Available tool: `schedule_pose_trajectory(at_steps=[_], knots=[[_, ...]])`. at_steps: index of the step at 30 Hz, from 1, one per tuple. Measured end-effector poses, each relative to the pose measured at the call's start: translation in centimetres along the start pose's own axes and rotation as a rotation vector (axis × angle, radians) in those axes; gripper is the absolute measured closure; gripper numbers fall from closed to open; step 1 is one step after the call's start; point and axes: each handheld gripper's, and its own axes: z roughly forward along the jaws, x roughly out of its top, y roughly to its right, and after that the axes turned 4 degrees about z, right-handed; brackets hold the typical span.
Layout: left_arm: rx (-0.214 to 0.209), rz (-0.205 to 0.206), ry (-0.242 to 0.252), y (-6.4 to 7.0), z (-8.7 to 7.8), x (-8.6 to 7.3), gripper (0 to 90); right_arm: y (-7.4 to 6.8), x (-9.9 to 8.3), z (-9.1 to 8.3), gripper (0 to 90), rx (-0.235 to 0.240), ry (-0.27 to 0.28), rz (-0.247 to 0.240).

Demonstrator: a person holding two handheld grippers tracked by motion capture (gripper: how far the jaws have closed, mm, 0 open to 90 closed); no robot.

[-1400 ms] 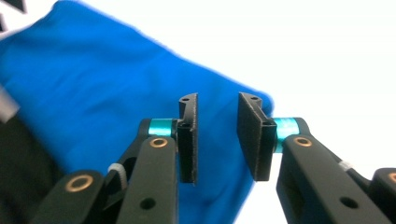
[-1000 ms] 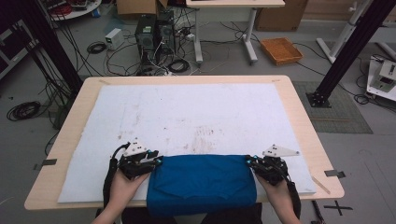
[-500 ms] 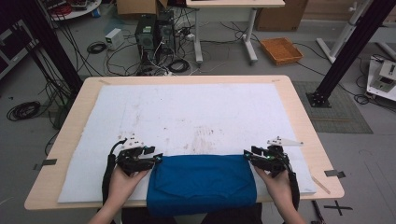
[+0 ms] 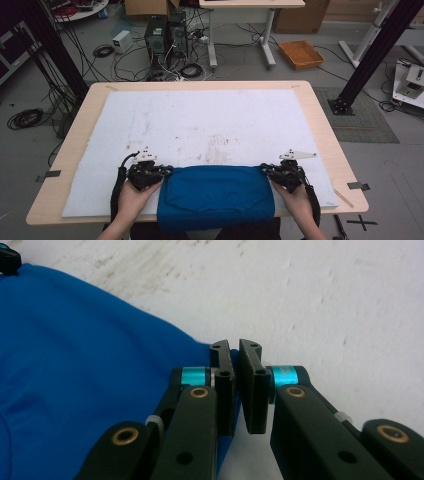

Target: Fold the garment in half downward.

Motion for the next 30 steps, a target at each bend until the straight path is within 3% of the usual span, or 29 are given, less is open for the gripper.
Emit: schedule_pose_trajectory(at_steps=[5,6,13,14,15,16,19,20,25,30], knots=[[0.01,0.009,0.008,-0.6,0.0,0.6,88.1,0.4,0.8,0.1,85.9,-0.004,0.032,-0.037],[0.024,0.031,0.009,-0.9,0.1,1.2,88.1,0.7,1.4,0.5,85.9,-0.004,0.034,-0.031],[0.089,0.068,0.016,-2.9,1.0,3.6,88.1,2.4,4.5,2.2,85.8,-0.024,0.078,0.023],[0.11,0.072,0.03,-3.6,1.4,4.6,88.1,2.6,5.0,2.5,85.9,-0.033,0.084,0.022],[0.11,0.072,0.03,-3.6,1.4,4.6,88.1,2.8,5.5,2.8,85.8,-0.04,0.084,0.022],[0.128,0.089,0.029,-4.3,1.8,5.7,88.1,3.0,6.0,3.1,85.8,-0.047,0.08,0.03],[0.144,0.116,0.023,-4.9,2.3,6.8,88.1,3.7,7.5,4.0,85.8,-0.063,0.067,0.034],[0.148,0.123,0.006,-5.7,2.8,7.6,88.0,3.9,7.9,4.3,85.8,-0.067,0.061,0.034],[0.163,0.103,0.014,-7.1,3.6,8.3,88.0,4.8,9.0,5.6,85.8,-0.091,0.052,0.034],[0.177,0.087,-0.025,-8.0,4.9,8.4,87.9,5.2,9.5,6.8,85.7,-0.11,0.021,0.028]])
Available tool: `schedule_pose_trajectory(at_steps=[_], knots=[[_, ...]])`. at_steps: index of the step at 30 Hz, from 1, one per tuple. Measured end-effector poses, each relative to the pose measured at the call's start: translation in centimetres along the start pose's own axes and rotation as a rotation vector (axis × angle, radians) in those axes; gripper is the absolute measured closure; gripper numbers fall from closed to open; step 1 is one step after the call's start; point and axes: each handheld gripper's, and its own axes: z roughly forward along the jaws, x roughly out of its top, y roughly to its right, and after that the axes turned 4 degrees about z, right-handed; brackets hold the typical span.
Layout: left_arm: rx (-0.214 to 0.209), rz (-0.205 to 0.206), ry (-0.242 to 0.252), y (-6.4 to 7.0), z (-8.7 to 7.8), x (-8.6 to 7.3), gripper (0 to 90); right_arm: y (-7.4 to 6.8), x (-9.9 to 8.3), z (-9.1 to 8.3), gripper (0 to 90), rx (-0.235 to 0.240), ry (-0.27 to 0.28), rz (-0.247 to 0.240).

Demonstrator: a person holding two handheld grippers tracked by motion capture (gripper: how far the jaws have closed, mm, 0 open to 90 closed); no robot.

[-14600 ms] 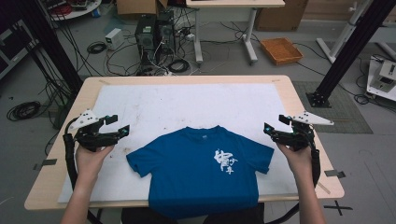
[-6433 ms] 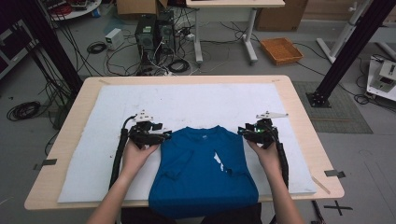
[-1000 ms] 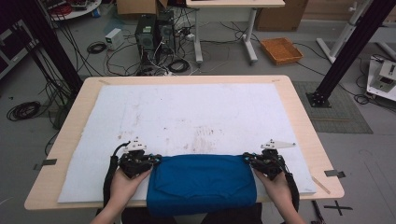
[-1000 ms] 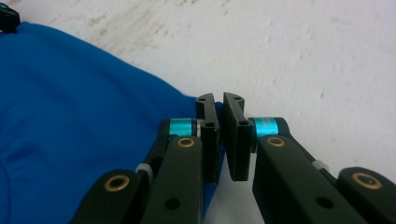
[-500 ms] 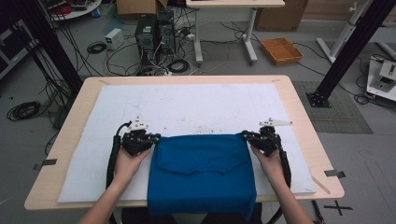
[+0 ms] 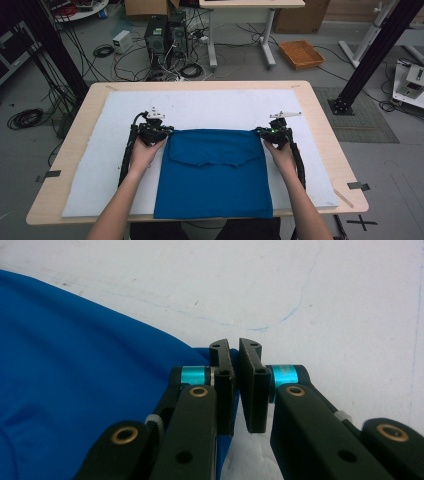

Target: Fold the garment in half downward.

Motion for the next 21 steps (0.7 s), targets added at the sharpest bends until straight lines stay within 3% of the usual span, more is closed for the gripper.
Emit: schedule_pose_trajectory(at_steps=[2,5,6,11,13,14,16,19,21], knots=[[0.006,-0.015,0.006,0.0,0.0,0.0,87.0,0.0,0.1,0.2,84.7,-0.009,-0.001,-0.001],[0.025,-0.018,0.014,0.1,-0.3,0.0,73.6,-0.1,0.1,0.2,83.4,-0.02,0.002,-0.01],[0.031,-0.018,0.019,0.1,-0.8,0.0,70.3,-0.3,0.1,0.0,79.0,-0.035,0.01,-0.023],[0.022,-0.044,0.057,0.6,-2.1,-0.4,57.2,-0.6,0.1,-1.3,71.3,-0.042,0.054,-0.017],[0.003,-0.056,0.061,1.1,-2.7,-0.7,53.2,-0.8,-0.1,-2.0,69.1,-0.03,0.071,-0.023],[-0.028,-0.066,0.065,1.7,-3.3,-1.3,53.1,-1.2,-0.6,-2.9,66.3,-0.023,0.088,-0.018],[-0.06,-0.087,0.062,2.5,-3.8,-1.9,53.1,-1.7,-1.3,-3.7,62.8,-0.019,0.081,-0.013],[-0.093,-0.115,0.065,3.2,-4.1,-2.6,53.2,-2.2,-2.3,-4.7,62.8,-0.016,0.084,-0.008],[-0.117,-0.135,0.051,3.8,-4.3,-3.2,54.5,-2.9,-3.9,-5.6,63.9,-0.02,0.072,-0.012]])
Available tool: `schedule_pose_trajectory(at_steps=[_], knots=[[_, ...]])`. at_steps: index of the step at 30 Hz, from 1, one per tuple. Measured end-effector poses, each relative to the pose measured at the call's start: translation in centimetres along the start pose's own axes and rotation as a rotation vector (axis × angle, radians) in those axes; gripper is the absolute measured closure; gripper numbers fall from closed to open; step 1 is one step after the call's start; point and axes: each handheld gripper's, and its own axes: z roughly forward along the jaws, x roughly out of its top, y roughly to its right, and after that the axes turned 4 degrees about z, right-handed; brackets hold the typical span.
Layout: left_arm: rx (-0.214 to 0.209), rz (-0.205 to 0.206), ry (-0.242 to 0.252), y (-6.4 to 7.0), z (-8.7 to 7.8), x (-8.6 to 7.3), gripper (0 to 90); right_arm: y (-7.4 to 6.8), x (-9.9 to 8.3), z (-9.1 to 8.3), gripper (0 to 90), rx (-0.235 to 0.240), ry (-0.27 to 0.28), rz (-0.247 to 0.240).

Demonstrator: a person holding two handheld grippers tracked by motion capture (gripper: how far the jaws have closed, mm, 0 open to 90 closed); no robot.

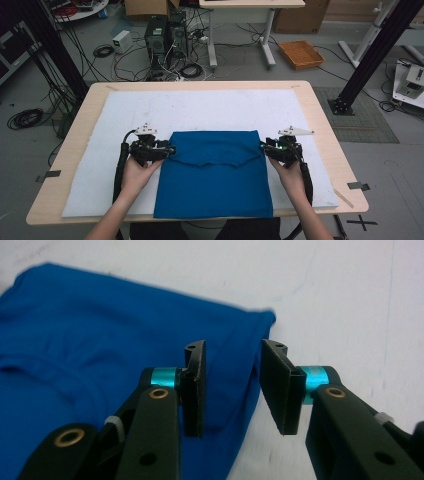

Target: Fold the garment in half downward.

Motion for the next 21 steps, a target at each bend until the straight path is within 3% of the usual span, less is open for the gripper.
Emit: schedule_pose_trajectory(at_steps=[3,4,5,7,11,16,21], knots=[[-0.011,-0.056,-0.048,0.4,0.2,-1.0,59.6,0.0,-1.2,0.0,64.1,0.012,-0.023,0.024],[-0.011,-0.056,-0.048,0.4,0.2,-1.0,61.3,0.0,-1.2,0.0,64.1,0.012,-0.023,0.024],[-0.016,-0.092,-0.064,0.3,0.3,-1.2,64.4,0.1,-1.7,0.1,63.6,0.02,-0.017,0.045],[-0.012,-0.134,-0.071,0.0,0.4,-1.3,64.5,0.2,-1.8,0.2,63.2,0.026,-0.015,0.053],[-0.024,-0.18,-0.07,-0.2,0.7,-1.4,64.5,0.1,-1.8,0.1,63.2,0.029,-0.014,0.043],[-0.03,-0.193,-0.082,-0.2,0.9,-1.4,65.3,0.1,-1.9,0.3,63.2,0.035,-0.012,0.042],[-0.041,-0.172,-0.072,0.0,1.0,-1.3,81.0,0.1,-1.9,0.3,64.7,0.036,-0.016,0.056]])
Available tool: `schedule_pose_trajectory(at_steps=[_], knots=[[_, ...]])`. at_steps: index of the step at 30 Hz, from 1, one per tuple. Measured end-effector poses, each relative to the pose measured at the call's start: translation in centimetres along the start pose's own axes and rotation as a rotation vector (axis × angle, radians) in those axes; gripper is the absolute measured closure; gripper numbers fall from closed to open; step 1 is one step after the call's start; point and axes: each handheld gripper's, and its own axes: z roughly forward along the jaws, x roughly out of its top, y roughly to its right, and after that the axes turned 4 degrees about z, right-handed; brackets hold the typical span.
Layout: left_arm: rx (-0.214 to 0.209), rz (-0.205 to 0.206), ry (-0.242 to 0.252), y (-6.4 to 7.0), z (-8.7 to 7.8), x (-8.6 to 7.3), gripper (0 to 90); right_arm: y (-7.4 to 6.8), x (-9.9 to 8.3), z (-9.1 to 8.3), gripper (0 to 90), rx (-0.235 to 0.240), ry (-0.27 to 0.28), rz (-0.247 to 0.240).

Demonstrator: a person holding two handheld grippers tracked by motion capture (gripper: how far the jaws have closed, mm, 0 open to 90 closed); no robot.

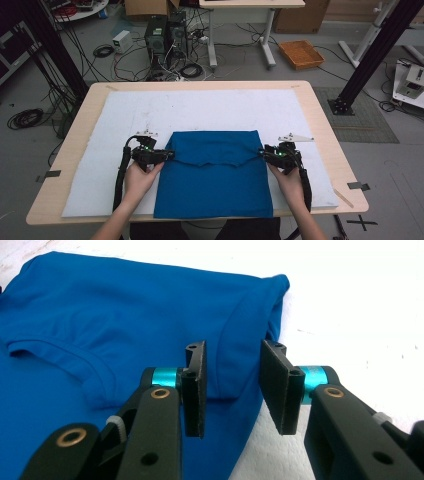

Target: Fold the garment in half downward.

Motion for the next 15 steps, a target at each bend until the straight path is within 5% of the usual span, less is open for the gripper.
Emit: schedule_pose_trajectory(at_steps=[6,15], knots=[[-0.004,0.0,0.023,0.0,-0.2,0.1,85.4,0.2,-0.1,0.1,65.1,-0.006,-0.016,0.033],[-0.017,-0.002,0.03,0.0,-0.3,0.1,85.3,-0.2,-0.3,1.4,70.0,-0.025,-0.068,0.008]])
